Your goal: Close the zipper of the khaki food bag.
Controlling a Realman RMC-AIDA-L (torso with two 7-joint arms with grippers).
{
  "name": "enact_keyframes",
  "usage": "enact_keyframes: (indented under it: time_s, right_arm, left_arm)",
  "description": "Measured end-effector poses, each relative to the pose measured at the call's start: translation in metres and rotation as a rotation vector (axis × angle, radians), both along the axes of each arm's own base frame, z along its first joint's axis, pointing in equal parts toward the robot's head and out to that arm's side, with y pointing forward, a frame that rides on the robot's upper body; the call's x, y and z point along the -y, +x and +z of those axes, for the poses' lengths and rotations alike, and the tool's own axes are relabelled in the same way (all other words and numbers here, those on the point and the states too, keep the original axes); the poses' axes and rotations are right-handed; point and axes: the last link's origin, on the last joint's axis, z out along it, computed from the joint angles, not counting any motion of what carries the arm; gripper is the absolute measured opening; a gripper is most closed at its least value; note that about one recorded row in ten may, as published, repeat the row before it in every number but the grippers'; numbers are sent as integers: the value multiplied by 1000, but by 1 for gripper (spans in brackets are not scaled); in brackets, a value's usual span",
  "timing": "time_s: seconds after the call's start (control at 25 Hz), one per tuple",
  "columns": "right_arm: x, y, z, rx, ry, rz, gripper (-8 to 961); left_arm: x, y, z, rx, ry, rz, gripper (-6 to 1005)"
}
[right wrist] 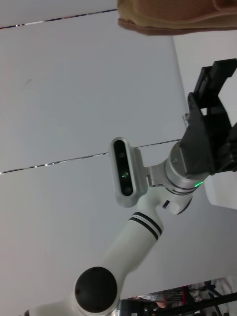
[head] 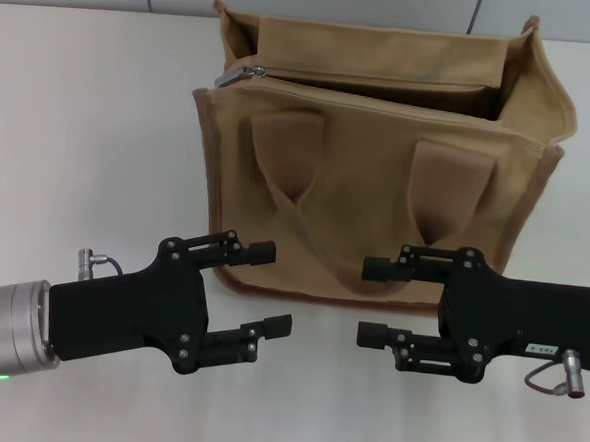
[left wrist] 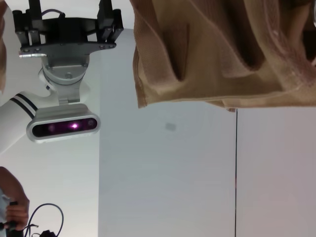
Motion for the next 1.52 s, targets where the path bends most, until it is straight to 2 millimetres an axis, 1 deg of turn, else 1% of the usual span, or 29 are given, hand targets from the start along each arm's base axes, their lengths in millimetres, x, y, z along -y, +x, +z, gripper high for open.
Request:
enact_keyframes:
  time_s: [0.24, 0.4, 0.52, 0.6, 0.68, 0.72, 0.8, 0.84, 0.92, 0.96, 1.0, 1.08, 1.2, 1.24, 1.28, 1.32, 1.52]
  right_arm:
    - [-1, -1, 0, -3, 0, -7, 647]
    - [-1, -1, -1, -4, 0, -8, 647]
    - [-1, -1, -1, -4, 0, -8, 647]
    - [-1, -1, -1, -3, 1, -9, 647]
    - [-3, 0, 2, -15, 21, -22, 647]
    - [-3, 0, 2, -15, 21, -22, 647]
    - [-4, 0, 3, -30, 38, -29, 647]
    - [-4, 0, 3, -30, 38, -29, 647]
    - [-4, -1, 3, -29, 38, -28, 647]
    - [-4, -1, 3, -29, 38, -27, 647]
    - [-4, -1, 3, -29, 39, -27, 647]
    - [-5, -1, 4, -31, 43, -29, 647]
    - [-5, -1, 4, -32, 44, -30, 647]
    - [-5, -1, 4, -32, 45, -30, 647]
    - [-5, 0, 4, -32, 45, -31, 647]
    - [-5, 0, 4, -32, 45, -31, 647]
    - [-3, 1, 3, -39, 39, -41, 647]
  left_arm:
    - [-1, 0, 2, -3, 7, -3, 693]
    - [-5, -4, 9, 12, 58, 31, 691]
    - [-8, -19, 25, 21, 160, 117, 689]
    - [-10, -31, 41, 40, 251, 188, 688]
    - [-12, -50, 68, 107, 437, 334, 687]
    - [-12, -50, 68, 107, 437, 334, 686]
    - [-14, -58, 76, 149, 524, 415, 685]
    - [-15, -59, 77, 154, 535, 426, 684]
    - [-24, -58, 74, 153, 536, 450, 683]
    - [-24, -58, 74, 153, 536, 450, 683]
    - [-32, -55, 68, 127, 510, 445, 682]
    - [-35, -54, 65, 112, 495, 438, 681]
    - [-35, -54, 65, 112, 495, 438, 679]
    - [-44, -47, 56, 78, 457, 411, 678]
    - [-44, -47, 56, 78, 457, 411, 678]
    - [-53, -36, 41, 23, 388, 355, 677]
    - [-65, -30, 34, -4, 377, 352, 674]
